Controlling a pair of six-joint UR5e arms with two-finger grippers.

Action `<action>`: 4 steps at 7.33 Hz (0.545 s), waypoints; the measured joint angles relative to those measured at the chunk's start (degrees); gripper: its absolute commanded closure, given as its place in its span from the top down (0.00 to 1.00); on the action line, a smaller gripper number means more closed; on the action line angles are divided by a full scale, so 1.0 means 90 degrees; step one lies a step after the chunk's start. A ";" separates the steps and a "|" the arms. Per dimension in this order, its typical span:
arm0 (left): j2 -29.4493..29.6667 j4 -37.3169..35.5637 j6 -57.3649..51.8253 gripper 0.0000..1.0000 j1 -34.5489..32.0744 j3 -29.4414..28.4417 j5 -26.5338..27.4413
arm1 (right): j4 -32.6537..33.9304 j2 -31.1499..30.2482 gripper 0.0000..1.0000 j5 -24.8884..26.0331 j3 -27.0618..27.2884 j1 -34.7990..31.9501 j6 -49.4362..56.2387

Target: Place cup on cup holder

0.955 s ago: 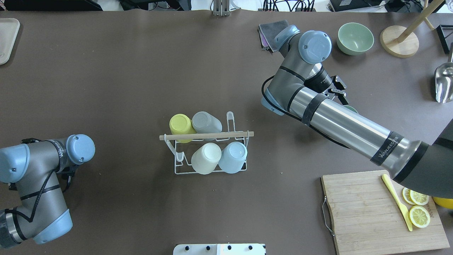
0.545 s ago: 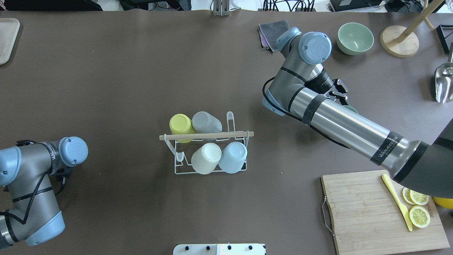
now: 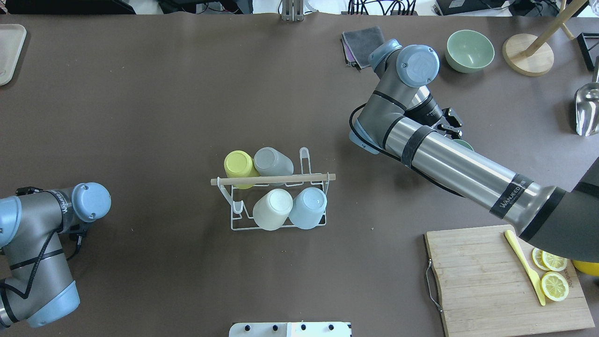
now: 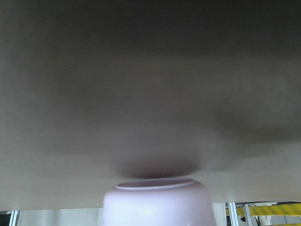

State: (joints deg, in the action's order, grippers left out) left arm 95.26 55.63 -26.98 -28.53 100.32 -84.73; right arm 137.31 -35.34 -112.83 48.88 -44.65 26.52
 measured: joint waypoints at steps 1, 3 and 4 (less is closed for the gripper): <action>-0.0088 0.0088 0.0000 0.67 -0.0003 0.0026 0.0000 | 0.0028 0.0006 1.00 -0.0002 -0.0013 0.0000 0.0000; -0.0182 0.0208 -0.0008 0.51 -0.0003 0.0070 0.0000 | 0.0058 0.0005 1.00 -0.0002 -0.0019 0.0003 0.0002; -0.0203 0.0217 -0.0022 0.50 -0.0020 0.0166 0.0002 | 0.0063 0.0005 0.99 -0.0002 -0.0020 0.0007 0.0005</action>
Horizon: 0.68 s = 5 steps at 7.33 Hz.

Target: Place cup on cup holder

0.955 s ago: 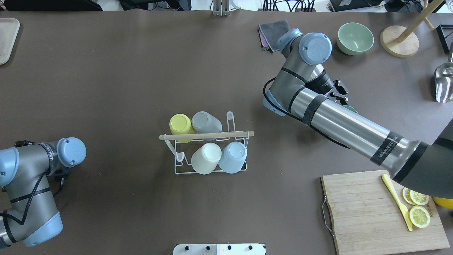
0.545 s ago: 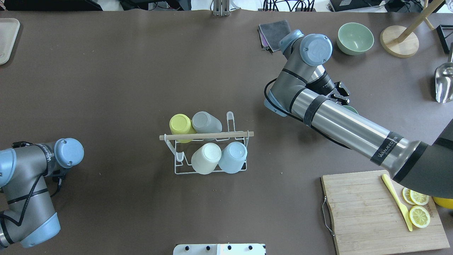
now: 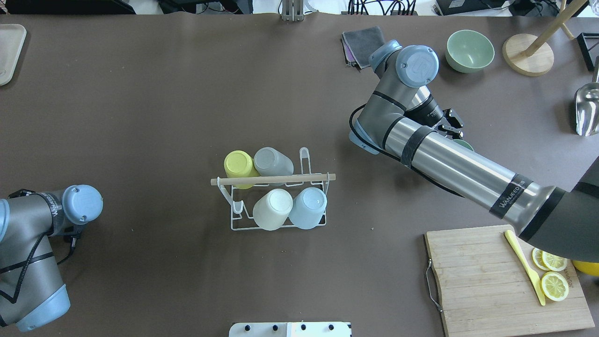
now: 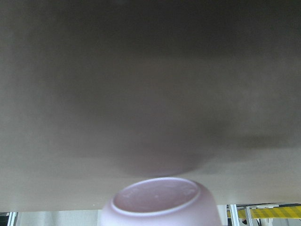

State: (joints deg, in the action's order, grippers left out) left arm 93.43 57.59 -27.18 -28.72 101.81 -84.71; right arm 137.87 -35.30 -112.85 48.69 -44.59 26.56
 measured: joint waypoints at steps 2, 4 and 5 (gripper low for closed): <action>-0.0024 -0.0024 -0.0161 0.50 -0.0174 0.0374 0.0006 | 0.0002 -0.0012 0.95 0.0002 0.0000 0.0015 0.0013; 0.0062 -0.0063 -0.0349 0.47 -0.0541 0.0784 -0.0014 | 0.0001 -0.0038 0.59 0.0019 0.0000 0.0045 0.0052; 0.0175 -0.0067 -0.0406 0.47 -0.0780 0.1012 -0.0027 | -0.0003 -0.0046 0.33 0.0035 0.0003 0.0054 0.0084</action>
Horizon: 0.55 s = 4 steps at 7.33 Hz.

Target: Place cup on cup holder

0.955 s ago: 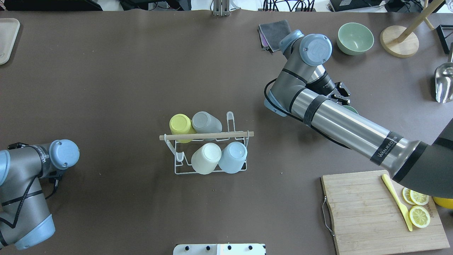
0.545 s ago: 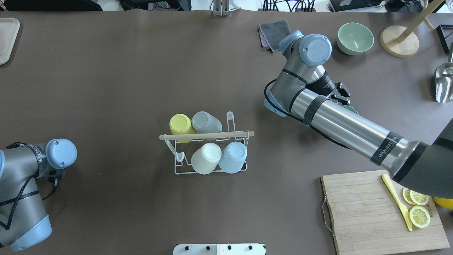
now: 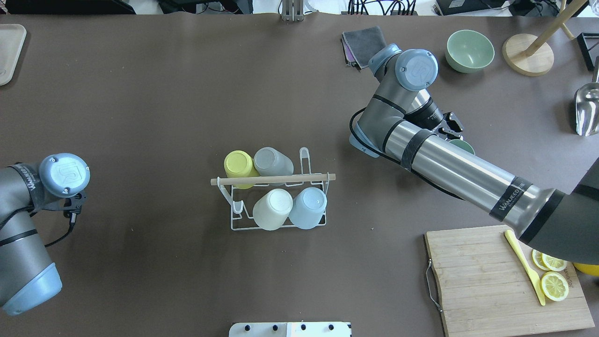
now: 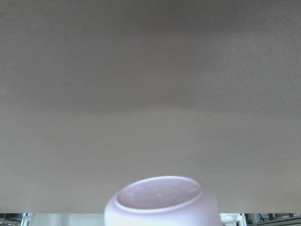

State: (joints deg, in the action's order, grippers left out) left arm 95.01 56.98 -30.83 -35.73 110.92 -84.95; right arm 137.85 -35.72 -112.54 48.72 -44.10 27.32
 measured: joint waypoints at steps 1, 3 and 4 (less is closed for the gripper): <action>0.0120 0.0000 -0.0051 0.47 -0.0202 0.0294 -0.0011 | -0.0004 -0.0003 0.19 0.0017 0.0016 0.0003 0.0034; 0.0638 0.0005 -0.0080 0.47 -0.0480 0.0641 -0.0017 | -0.0011 -0.0013 0.12 0.0031 0.0075 -0.0009 0.0056; 0.0967 0.0019 -0.0061 0.47 -0.0570 0.0687 -0.0013 | -0.0007 -0.0021 0.12 0.0039 0.0173 -0.0039 0.0059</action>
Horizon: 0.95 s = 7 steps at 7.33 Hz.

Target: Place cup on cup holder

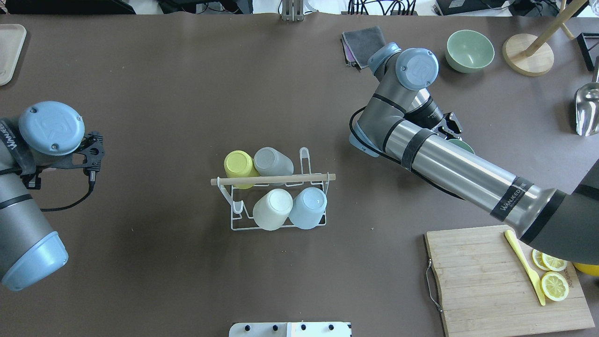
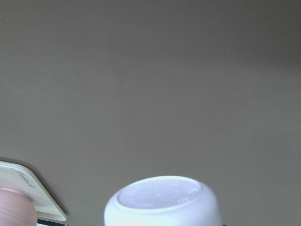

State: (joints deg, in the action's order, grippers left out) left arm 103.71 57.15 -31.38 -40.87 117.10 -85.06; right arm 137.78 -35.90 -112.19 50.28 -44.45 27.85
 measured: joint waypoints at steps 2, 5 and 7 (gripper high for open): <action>0.0388 0.0160 0.0056 0.47 -0.0111 0.0129 0.0016 | 0.0009 -0.0019 0.12 0.0086 0.0625 -0.0149 0.0004; 0.0427 0.0322 0.0235 0.45 -0.0124 0.0483 0.0030 | -0.0384 -0.0179 0.08 -0.0220 0.2227 -0.0627 -0.0049; 0.0417 0.0362 0.0480 0.40 -0.0106 0.0713 -0.0018 | -0.1677 -0.0525 0.08 -0.1030 0.2939 -0.0914 -0.0316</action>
State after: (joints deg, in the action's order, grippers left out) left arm 107.47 60.41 -27.06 -41.82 123.52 -85.23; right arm 122.69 -40.62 -121.46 76.73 -52.67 25.00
